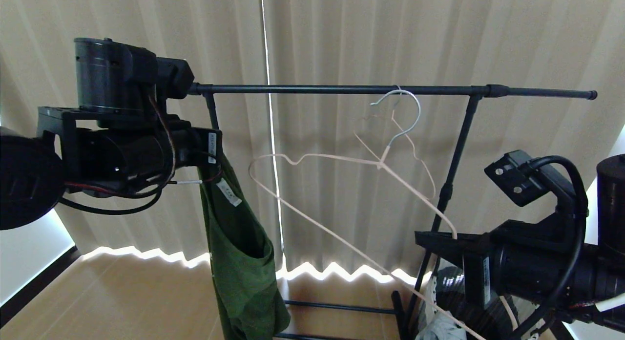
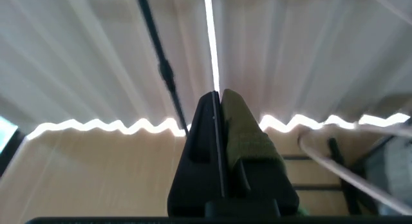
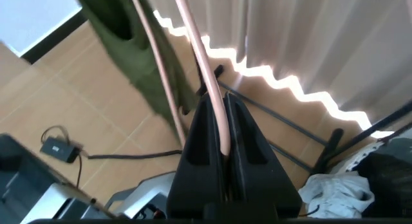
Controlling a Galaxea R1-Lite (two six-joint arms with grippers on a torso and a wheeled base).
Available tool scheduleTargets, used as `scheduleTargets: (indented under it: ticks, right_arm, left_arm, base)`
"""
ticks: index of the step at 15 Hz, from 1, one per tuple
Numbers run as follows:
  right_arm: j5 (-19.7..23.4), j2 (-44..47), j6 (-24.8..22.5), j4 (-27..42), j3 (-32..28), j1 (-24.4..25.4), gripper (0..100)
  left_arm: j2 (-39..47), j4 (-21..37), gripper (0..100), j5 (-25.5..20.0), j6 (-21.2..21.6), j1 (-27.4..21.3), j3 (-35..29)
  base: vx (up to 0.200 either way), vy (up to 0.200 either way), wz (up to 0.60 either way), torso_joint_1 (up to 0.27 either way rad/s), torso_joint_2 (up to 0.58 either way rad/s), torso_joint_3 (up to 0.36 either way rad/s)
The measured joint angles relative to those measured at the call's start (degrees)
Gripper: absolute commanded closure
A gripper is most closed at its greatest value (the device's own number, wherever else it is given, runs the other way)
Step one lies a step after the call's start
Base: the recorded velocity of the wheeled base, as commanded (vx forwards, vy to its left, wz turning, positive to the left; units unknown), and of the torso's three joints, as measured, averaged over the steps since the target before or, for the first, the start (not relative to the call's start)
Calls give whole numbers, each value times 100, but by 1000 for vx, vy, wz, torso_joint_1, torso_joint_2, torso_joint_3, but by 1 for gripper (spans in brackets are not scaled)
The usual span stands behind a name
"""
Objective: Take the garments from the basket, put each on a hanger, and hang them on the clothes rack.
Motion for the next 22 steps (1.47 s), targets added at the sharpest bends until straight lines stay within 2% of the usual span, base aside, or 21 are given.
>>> scheduleTargets:
  ticks: [6,17,22]
  right_arm:
    - [35,-43,7,-20,50,372,100]
    - [123,-55,10,-238,20,571,100]
    - [37,364,76,-460,-177,571,100]
  left_arm:
    - [111,-13,100,340,-12,-130,0]
    - [161,-7,100,419,-38,-249,6]
    - [158,-7,100,602,-49,-254,27]
  base:
    - [0,0,0,0,0,0]
    - [0,0,0,0,0,0]
    - [0,0,0,0,0,0]
